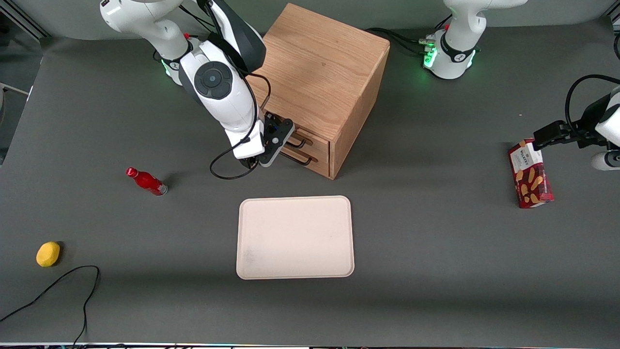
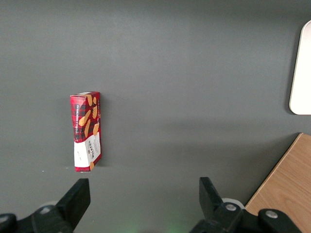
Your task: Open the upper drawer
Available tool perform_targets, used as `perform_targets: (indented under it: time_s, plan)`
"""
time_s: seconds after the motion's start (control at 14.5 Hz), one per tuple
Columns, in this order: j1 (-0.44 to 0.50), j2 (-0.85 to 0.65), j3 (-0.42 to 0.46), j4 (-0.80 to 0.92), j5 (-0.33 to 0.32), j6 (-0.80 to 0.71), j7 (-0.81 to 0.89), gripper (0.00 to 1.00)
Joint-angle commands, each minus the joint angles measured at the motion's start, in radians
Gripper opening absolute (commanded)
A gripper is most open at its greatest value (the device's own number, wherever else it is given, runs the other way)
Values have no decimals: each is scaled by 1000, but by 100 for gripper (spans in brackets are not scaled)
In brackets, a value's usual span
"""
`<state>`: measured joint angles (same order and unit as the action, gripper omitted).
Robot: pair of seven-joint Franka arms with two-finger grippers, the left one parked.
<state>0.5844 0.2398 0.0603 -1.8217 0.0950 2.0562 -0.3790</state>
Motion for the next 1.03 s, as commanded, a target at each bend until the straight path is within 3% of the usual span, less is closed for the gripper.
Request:
perform_targets:
  time_s: [0.0,0.96]
  plan:
    - [9,-5,-8,-13,9,19,-26,100]
    - [-20,27,-34,38,8,18,-98,100]
